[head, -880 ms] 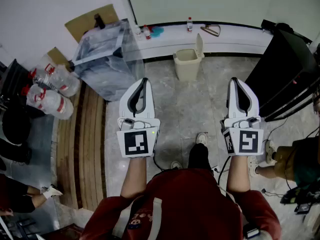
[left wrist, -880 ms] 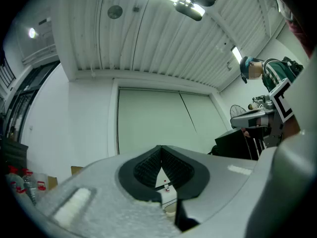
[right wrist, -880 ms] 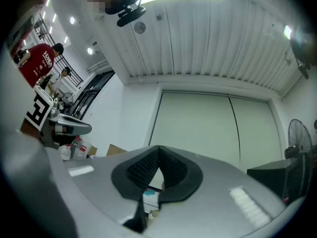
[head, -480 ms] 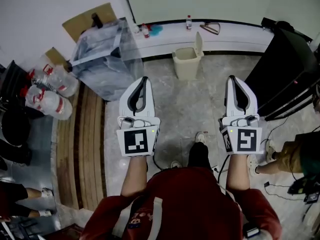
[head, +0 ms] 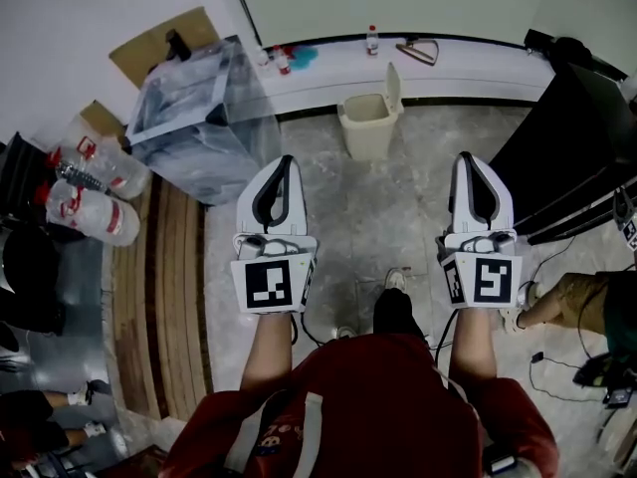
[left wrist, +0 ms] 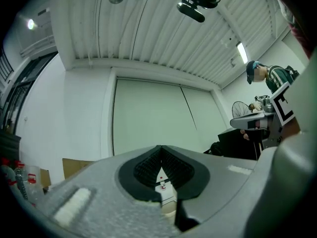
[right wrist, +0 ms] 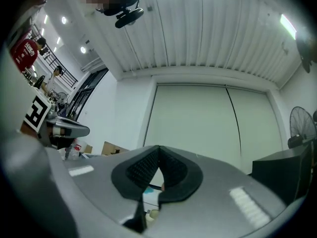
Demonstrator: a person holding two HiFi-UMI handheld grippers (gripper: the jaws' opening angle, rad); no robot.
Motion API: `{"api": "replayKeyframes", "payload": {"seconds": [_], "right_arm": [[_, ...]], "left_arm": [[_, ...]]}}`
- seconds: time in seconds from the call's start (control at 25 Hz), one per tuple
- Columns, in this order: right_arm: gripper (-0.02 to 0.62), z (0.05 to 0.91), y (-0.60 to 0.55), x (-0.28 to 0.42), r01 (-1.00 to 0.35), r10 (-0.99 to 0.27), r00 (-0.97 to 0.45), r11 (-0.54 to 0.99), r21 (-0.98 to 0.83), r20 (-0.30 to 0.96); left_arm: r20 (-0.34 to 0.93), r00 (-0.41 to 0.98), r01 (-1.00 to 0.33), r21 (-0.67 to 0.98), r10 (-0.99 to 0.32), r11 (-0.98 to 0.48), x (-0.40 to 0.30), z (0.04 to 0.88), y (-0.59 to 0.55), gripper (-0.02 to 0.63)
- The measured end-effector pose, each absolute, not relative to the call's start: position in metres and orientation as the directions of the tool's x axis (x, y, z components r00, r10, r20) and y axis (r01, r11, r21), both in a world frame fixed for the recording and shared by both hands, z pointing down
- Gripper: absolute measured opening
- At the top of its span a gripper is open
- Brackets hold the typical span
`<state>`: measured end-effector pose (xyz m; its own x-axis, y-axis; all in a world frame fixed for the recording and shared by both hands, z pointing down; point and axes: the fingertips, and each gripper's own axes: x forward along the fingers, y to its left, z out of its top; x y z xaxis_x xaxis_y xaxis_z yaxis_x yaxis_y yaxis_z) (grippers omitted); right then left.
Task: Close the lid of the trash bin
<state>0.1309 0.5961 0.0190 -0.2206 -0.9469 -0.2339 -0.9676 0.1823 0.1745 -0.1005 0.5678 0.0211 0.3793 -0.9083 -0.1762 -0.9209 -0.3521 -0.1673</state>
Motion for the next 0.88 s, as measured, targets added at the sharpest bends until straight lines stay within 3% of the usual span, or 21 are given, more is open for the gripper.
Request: {"api": "replayKeyframes", "payload": {"seconds": [0.88], "right_arm": [[0.000,0.034,0.396,0.278,-0.957,-0.940,-0.278,0.253,0.140,-0.197]], "left_arm": [[-0.143,0.351,-0.929,-0.175,-0.925,-0.326,0.053,0.019,0.382,0.005]]}}
